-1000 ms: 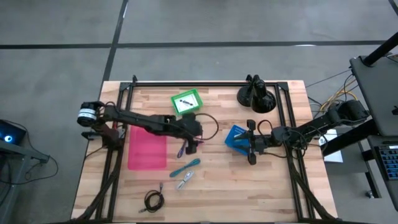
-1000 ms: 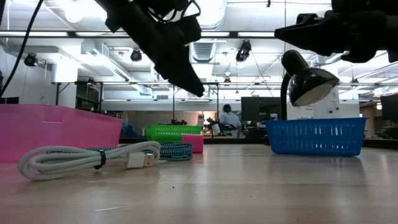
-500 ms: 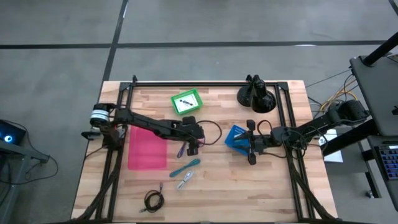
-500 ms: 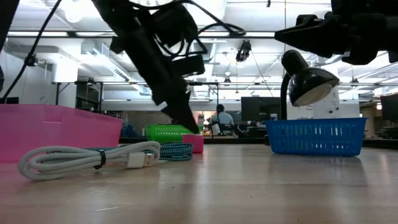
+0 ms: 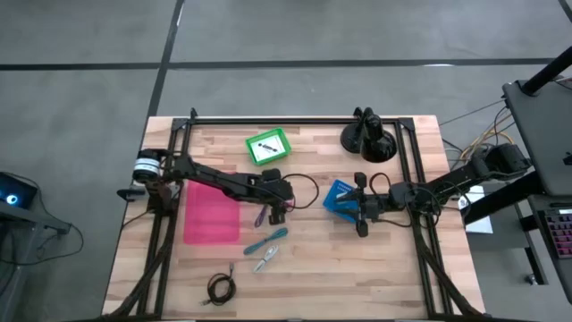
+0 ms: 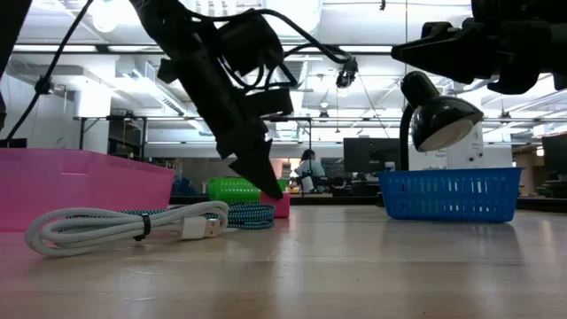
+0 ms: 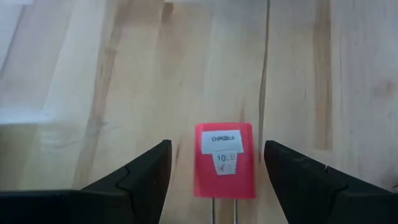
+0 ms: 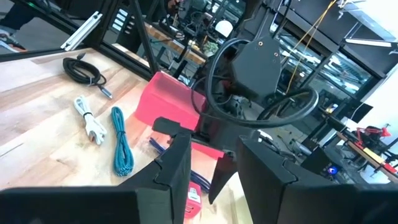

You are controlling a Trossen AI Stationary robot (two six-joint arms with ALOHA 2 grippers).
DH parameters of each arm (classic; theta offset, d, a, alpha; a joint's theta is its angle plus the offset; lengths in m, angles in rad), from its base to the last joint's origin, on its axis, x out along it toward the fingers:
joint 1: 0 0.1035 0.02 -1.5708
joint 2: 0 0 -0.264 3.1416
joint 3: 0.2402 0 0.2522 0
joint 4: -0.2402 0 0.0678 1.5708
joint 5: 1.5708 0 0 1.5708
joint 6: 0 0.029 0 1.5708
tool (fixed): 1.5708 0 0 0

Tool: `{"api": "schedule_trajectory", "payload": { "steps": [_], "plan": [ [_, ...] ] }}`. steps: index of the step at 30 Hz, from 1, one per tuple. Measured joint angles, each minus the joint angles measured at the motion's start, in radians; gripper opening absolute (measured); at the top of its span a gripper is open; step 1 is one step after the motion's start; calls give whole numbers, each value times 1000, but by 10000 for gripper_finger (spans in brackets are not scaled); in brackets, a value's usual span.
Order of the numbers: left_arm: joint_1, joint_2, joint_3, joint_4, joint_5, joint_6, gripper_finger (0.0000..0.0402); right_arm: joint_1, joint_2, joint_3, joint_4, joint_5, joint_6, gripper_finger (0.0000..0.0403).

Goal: Pick and place items into bin
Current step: Put the pink charger adapter into the blue bin

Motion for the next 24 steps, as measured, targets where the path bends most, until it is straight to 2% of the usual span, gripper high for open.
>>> {"api": "schedule_trajectory", "payload": {
  "steps": [24],
  "plan": [
    [0, 41, 0, -2, 6, 7, 236, 0, 0, 0, 0, -1, 2, 108]
  ]
}}
